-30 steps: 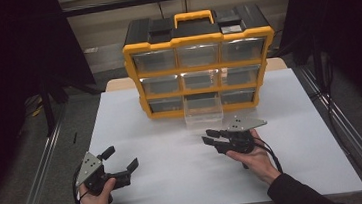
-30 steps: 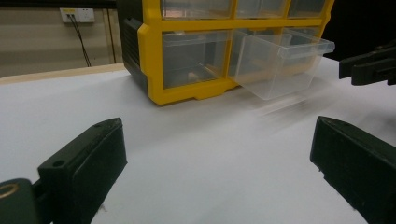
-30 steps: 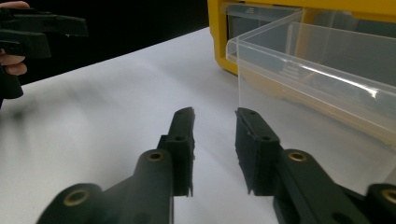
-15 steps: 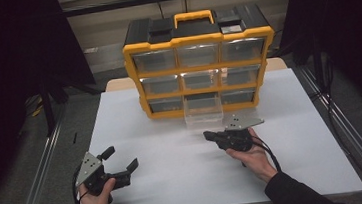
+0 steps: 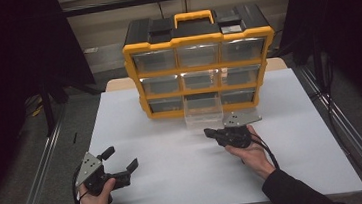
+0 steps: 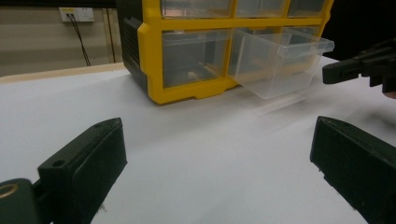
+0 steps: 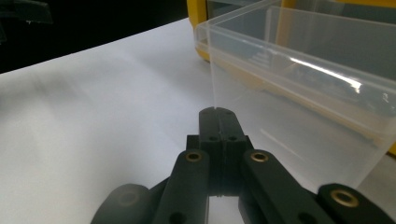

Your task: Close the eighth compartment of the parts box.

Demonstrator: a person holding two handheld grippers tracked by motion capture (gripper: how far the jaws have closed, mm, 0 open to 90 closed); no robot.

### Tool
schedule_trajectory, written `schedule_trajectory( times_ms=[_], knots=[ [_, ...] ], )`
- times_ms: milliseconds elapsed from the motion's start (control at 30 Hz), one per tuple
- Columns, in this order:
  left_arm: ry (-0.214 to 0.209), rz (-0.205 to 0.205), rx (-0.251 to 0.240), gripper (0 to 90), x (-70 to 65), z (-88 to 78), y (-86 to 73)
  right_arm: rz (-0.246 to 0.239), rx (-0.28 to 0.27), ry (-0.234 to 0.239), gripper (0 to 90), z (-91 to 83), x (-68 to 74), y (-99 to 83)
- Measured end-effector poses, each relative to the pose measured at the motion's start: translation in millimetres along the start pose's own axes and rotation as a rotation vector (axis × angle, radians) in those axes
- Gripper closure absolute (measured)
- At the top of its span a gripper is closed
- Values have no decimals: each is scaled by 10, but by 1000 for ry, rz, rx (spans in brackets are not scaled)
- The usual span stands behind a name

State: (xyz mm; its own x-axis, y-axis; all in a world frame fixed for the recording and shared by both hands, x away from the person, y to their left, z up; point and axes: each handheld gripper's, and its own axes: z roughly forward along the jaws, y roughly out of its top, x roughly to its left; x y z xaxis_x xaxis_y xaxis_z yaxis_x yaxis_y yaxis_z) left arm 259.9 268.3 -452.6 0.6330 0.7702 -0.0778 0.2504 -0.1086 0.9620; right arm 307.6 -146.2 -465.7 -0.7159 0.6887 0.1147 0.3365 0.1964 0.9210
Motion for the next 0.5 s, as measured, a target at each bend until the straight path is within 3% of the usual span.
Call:
schedule_trajectory(
  times_ms=[500],
  knots=[
    [-1,2,-3,39,6,-9,1,13,23,-28,900,96,-101,33]
  ],
)
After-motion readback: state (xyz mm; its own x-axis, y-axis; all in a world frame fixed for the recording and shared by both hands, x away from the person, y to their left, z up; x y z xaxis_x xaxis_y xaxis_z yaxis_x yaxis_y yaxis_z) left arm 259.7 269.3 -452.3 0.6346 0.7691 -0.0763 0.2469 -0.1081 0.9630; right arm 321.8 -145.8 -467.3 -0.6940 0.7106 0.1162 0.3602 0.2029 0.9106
